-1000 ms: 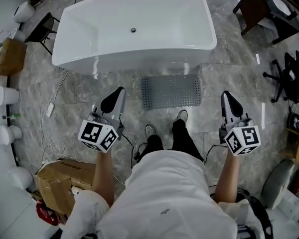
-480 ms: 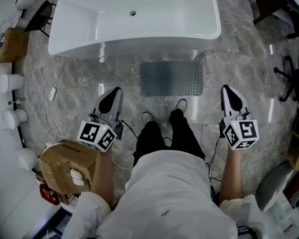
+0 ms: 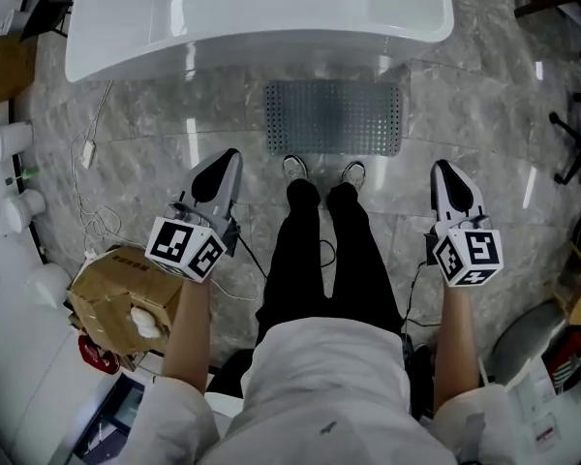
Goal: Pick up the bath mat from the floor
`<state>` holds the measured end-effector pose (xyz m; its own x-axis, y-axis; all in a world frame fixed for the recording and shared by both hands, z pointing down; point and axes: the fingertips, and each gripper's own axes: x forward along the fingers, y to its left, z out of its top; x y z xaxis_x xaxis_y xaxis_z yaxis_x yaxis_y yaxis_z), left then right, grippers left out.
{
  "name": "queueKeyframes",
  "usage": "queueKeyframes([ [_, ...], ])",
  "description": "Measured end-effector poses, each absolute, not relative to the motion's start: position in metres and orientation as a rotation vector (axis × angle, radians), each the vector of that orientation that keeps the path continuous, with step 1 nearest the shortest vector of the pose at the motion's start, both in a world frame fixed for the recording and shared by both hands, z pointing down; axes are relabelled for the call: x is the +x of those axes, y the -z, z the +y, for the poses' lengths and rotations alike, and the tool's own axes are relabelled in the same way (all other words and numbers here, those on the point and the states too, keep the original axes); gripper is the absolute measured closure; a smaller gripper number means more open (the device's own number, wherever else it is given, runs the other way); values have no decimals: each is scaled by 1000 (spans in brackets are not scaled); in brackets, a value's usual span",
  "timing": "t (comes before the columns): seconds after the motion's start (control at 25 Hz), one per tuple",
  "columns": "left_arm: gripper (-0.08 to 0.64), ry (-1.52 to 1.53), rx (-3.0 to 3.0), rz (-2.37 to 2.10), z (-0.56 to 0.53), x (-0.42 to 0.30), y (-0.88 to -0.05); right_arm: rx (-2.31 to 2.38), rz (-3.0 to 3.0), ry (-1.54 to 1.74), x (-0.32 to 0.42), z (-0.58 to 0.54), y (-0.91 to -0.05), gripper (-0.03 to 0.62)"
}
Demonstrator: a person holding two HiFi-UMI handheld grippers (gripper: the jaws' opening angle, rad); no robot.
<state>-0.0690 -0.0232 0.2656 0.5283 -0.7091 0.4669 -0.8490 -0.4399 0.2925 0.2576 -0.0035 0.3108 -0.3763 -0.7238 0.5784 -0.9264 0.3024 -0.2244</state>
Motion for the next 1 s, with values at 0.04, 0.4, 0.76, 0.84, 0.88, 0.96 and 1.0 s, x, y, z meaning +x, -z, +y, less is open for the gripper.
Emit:
queueKeyframes([
  [0.04, 548, -391, 2260, -1247, -24, -70, -282, 1470, -2191, -760, 257, -3, -326, 583],
  [0.4, 546, -556, 2092, -1199, -24, -107, -455, 1340, -2051, -829, 244, 5, -473, 583],
  [0.76, 545, -698, 1961, -1168, -4, -153, -638, 1224, -1900, -876, 241, 18, -646, 581],
  [0.84, 545, -726, 1897, -1180, 3, -160, -676, 1174, -1880, -885, 239, 22, -680, 581],
  [0.88, 545, -740, 1878, -1179, 7, -162, -694, 1157, -1871, -883, 240, 22, -696, 581],
  [0.96, 543, -776, 1856, -1173, 12, -164, -731, 1132, -1853, -884, 242, 21, -728, 581],
  [1.0, 543, -793, 1843, -1173, 14, -165, -749, 1116, -1845, -890, 243, 20, -745, 570],
])
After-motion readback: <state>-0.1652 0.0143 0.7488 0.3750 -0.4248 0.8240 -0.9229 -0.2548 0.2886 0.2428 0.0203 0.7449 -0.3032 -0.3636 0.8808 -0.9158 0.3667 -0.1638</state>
